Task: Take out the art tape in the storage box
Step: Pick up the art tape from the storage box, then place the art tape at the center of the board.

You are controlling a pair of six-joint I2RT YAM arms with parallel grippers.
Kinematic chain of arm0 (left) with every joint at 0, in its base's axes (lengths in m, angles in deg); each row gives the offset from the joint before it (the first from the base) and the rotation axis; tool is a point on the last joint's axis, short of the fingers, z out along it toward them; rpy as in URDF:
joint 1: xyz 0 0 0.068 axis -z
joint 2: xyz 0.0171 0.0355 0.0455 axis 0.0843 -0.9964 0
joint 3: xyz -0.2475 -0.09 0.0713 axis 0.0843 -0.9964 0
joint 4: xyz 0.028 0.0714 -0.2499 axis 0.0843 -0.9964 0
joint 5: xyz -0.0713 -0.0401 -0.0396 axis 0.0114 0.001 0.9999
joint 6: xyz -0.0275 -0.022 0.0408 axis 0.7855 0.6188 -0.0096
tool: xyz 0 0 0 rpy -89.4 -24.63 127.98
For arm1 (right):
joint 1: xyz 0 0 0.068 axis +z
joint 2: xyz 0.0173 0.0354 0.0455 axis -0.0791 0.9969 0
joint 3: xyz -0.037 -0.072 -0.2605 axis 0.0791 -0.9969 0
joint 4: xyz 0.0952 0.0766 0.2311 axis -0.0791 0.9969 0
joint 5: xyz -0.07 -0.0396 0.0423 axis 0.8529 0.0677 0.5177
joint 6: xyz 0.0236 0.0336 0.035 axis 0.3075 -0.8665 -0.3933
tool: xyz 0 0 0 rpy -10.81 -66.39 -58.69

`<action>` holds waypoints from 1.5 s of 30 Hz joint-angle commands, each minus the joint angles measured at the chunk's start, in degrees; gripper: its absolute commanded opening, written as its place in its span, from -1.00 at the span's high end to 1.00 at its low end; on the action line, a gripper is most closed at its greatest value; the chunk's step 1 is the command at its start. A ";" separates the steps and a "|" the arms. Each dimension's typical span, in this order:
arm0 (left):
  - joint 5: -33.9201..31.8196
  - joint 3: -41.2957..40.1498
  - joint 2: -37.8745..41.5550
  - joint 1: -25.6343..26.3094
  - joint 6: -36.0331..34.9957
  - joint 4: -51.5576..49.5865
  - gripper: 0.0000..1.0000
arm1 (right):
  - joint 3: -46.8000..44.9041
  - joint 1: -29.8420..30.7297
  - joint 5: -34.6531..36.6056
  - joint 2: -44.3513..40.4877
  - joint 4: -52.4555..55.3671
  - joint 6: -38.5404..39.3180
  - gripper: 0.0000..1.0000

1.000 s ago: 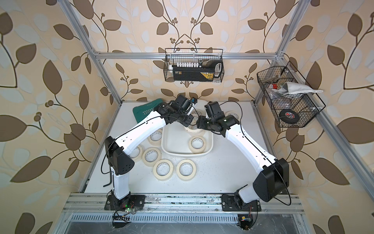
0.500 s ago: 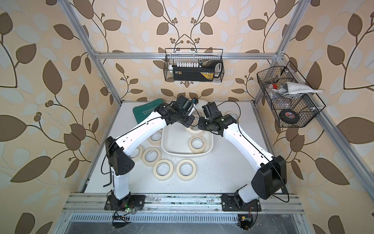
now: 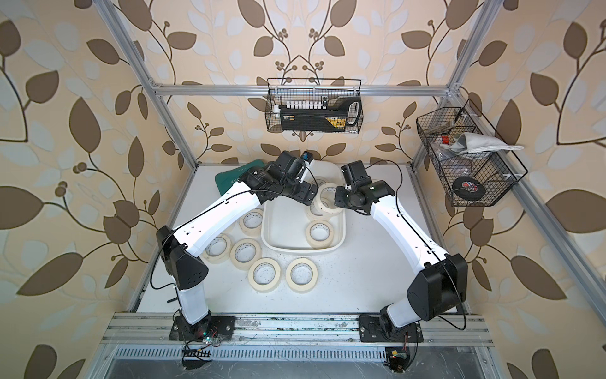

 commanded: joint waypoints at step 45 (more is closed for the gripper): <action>5.87 -1.85 -1.60 -8.06 10.42 -1.40 -0.97 | -1.23 -14.90 1.06 28.19 -15.10 4.83 0.82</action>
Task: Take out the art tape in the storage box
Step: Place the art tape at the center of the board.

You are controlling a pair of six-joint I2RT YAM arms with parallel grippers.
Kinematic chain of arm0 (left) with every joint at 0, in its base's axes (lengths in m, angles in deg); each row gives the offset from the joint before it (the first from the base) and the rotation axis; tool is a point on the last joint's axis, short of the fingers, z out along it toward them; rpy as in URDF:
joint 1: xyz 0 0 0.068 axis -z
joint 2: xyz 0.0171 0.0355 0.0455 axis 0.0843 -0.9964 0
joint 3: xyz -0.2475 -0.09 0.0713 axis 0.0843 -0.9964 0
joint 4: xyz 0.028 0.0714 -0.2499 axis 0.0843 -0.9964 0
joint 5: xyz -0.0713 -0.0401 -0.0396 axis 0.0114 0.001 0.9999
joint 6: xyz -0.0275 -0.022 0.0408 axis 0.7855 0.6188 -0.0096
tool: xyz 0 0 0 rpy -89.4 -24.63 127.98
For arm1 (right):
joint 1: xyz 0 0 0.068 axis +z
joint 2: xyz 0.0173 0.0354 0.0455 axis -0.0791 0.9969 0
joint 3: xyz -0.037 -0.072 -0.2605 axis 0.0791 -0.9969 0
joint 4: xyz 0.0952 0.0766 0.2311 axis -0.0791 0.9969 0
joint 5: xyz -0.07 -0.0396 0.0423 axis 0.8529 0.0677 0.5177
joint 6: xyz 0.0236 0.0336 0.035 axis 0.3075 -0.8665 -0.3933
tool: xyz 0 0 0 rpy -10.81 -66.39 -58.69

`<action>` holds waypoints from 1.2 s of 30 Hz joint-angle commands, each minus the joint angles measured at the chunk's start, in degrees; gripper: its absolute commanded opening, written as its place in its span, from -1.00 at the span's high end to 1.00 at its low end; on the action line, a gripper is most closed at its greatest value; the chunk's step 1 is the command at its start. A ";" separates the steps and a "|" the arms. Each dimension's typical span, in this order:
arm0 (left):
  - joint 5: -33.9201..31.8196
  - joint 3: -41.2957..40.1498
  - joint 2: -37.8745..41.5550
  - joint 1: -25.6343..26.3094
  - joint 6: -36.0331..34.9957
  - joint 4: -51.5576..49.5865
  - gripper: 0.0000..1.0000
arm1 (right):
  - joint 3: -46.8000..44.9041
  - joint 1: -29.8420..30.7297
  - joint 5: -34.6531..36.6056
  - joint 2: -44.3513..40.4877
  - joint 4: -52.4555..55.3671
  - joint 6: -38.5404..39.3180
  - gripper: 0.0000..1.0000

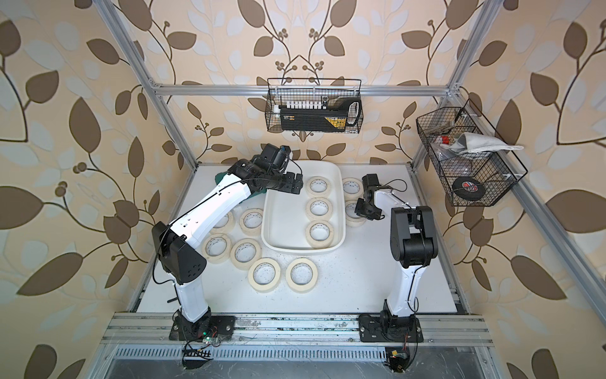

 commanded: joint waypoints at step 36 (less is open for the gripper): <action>1.00 22.01 -29.64 -4.10 8.54 3.21 -0.94 | -3.67 6.18 -4.87 -21.31 6.92 -3.05 -0.03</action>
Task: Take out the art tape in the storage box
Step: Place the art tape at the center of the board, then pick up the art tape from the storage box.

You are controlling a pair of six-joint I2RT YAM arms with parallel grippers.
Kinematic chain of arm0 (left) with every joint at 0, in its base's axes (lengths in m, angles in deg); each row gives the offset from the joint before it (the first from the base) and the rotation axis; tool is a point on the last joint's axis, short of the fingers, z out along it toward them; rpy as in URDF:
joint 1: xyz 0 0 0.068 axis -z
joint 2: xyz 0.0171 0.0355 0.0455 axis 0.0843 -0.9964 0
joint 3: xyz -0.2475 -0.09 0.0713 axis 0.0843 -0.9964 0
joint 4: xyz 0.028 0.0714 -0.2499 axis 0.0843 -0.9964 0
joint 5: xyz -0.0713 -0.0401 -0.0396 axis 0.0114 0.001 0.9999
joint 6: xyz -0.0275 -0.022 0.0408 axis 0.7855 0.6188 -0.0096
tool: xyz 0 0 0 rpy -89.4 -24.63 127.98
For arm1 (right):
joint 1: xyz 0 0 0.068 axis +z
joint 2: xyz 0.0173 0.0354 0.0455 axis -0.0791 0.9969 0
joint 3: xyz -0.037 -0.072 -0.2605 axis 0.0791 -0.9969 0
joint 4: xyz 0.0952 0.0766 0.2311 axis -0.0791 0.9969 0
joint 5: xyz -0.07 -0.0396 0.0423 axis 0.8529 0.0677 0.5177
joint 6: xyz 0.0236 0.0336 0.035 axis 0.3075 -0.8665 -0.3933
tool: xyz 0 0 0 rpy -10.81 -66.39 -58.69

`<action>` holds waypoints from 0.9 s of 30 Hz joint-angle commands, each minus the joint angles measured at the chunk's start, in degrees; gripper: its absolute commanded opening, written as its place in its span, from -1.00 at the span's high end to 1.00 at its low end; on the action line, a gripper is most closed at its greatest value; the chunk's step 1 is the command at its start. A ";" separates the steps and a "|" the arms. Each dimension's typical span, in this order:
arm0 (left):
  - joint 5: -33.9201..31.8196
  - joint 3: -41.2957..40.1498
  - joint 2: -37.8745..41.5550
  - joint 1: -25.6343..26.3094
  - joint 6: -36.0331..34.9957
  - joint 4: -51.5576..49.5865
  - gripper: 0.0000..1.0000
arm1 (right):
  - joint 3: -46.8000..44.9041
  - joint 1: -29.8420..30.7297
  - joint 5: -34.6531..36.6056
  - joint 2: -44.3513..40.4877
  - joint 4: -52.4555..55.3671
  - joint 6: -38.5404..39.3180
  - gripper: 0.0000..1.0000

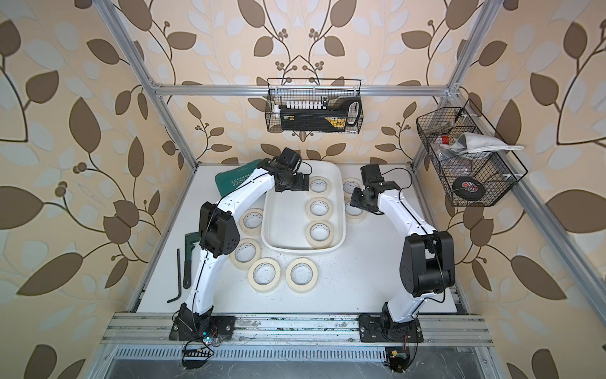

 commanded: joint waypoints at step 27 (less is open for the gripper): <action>-3.94 19.81 -22.80 -0.81 -2.57 12.65 -0.38 | -4.47 2.94 -1.66 -6.04 1.80 -1.85 -0.03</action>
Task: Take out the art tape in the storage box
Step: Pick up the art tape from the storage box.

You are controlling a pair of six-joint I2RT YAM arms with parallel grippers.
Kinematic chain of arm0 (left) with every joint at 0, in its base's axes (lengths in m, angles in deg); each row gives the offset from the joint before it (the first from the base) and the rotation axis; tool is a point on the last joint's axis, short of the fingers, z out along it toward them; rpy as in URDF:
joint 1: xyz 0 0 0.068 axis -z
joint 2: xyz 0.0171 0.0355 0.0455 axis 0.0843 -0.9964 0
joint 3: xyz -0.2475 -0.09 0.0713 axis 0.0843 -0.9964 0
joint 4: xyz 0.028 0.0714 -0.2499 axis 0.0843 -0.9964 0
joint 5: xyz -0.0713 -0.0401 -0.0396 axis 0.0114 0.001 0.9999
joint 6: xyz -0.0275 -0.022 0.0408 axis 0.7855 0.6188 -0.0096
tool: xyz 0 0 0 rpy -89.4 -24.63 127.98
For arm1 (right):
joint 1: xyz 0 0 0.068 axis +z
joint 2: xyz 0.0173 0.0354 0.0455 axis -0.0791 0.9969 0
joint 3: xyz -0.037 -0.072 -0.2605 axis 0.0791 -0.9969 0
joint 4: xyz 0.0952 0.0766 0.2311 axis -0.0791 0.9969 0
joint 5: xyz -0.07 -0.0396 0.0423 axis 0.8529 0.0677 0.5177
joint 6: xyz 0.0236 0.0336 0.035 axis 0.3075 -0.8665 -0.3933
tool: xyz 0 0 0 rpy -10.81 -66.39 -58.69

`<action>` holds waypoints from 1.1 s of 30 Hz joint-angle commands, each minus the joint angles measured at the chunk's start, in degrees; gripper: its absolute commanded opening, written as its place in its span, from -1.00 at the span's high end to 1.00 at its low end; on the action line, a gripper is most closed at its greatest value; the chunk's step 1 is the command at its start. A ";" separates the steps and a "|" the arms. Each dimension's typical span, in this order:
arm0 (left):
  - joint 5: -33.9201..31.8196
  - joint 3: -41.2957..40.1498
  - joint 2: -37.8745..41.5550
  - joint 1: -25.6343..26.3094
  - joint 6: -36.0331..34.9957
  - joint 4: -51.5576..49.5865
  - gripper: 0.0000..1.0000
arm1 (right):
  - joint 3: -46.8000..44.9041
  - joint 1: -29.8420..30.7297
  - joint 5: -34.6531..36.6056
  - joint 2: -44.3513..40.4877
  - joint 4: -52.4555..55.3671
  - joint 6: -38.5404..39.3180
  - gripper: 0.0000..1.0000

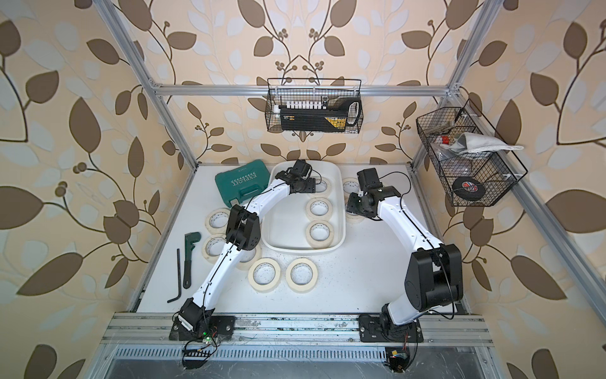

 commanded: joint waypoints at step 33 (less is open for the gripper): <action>-12.82 -15.70 31.96 2.36 -11.76 -12.12 0.99 | 2.04 0.54 -4.32 -7.75 1.68 -2.21 -0.03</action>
